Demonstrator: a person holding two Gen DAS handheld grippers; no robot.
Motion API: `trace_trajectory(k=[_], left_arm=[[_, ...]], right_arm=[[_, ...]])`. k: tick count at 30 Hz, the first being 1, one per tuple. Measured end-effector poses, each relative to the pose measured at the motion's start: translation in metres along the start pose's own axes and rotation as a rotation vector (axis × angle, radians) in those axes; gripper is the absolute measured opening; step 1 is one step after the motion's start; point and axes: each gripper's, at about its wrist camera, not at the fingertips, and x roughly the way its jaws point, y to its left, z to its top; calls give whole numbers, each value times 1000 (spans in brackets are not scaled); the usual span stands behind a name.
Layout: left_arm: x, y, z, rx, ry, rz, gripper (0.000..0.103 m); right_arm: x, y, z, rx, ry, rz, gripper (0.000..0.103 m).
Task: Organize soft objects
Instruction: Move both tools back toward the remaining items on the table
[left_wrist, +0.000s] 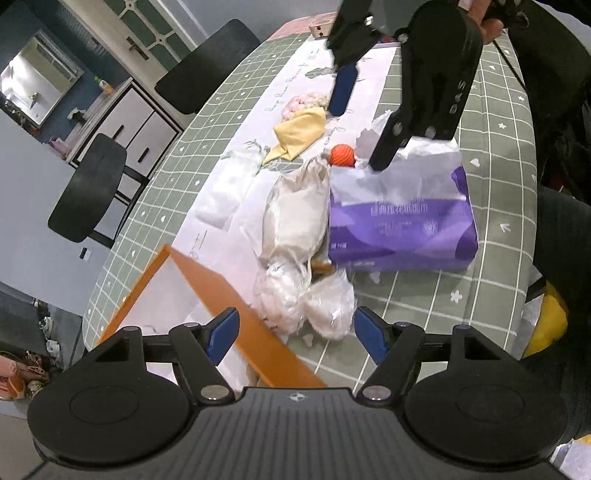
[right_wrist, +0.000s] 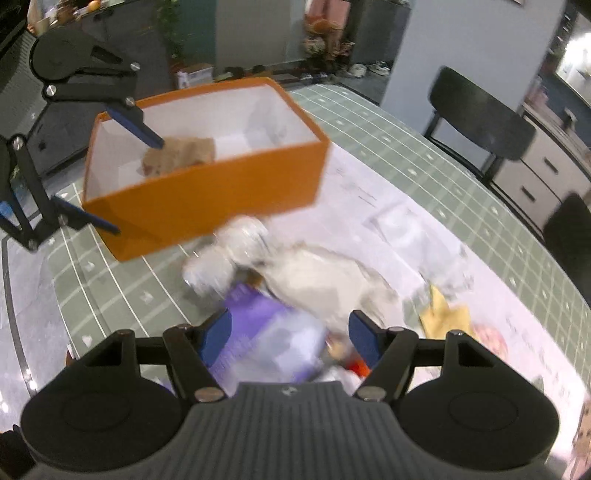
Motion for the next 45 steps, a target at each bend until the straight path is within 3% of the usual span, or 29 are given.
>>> trace_trajectory(k=[15,24,26,28,31,37,39,45], left_arm=[[26,-1,45,-19,-33,-50,84],[64,-15,35,40,93,-56,86],[71,-18,31,2,118,-10,86],[76,-19,27,-101,137,41,86],[74,-34,15,-226,116,104,87],[79,-95,-1,-166,50,368,91],[83,-108,-2,-193,13,457,91],[98,-133,-2,-242,-61,626,94]], right_arm=[[-15,-67,-98,174,38,-57,70],[-19,-69,-131,229,-15,-26,71],[-17,-66,-136,229,-27,-28,72],[-15,-62,-142,226,-46,-51,73],[-13,-59,-151,237,-83,-74,75],[-13,-57,-161,242,-109,-80,77],[-13,-57,-163,252,-123,-77,78],[-7,-49,-168,236,-122,-65,78]])
